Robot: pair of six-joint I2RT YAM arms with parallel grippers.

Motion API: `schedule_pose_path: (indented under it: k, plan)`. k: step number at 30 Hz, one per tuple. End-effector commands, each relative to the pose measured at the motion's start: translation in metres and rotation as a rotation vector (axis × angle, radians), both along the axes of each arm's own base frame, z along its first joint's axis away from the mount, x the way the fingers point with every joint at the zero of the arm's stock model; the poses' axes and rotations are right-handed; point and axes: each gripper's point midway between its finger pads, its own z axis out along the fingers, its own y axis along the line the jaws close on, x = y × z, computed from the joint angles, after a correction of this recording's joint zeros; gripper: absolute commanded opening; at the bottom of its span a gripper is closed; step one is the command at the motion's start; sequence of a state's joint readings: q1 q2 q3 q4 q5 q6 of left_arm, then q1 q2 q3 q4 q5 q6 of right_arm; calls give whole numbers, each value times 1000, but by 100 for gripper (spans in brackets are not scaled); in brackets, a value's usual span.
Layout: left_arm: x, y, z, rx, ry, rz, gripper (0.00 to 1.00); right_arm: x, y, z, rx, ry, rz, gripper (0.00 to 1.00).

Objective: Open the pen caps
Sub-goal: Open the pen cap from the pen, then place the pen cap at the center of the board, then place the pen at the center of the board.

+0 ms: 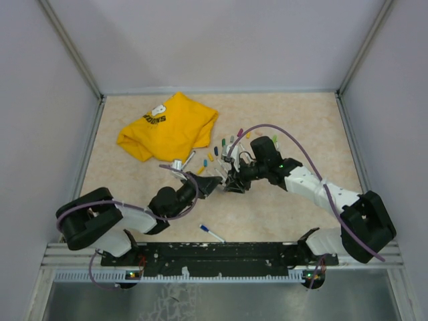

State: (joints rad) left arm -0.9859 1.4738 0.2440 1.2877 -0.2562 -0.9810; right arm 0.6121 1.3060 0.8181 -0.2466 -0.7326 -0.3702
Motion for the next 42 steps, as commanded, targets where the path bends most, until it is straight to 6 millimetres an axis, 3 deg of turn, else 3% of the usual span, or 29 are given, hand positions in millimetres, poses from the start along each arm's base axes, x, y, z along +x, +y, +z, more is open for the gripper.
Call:
schedule_pose_path:
  k: [1,5,9,12,18,21,24,28,36,42]
  plan:
    - [-6,2,33,-58,-119,-17,0,2,5,7,37,-14,20,36]
    - [-8,2,42,-66,-152,-27,0,0,7,6,35,-8,30,31]
    - [-5,6,46,-54,-178,-10,0,-4,8,8,44,-3,52,0]
    - [9,18,50,-35,-191,30,0,-8,8,7,45,-3,76,0]
    - [58,74,69,9,-206,163,0,-10,8,1,38,-1,87,0]
    - [66,94,87,16,-237,200,0,-9,8,-3,31,5,80,0]
    - [65,107,88,34,-235,220,0,-8,9,-6,21,8,70,0]
    - [62,120,64,124,-188,243,0,-4,17,-27,-48,5,7,0]
    - [55,140,-35,430,63,250,0,19,52,-67,-184,76,-273,0]
    - [56,134,-69,468,181,218,0,31,62,-77,-209,47,-421,0]
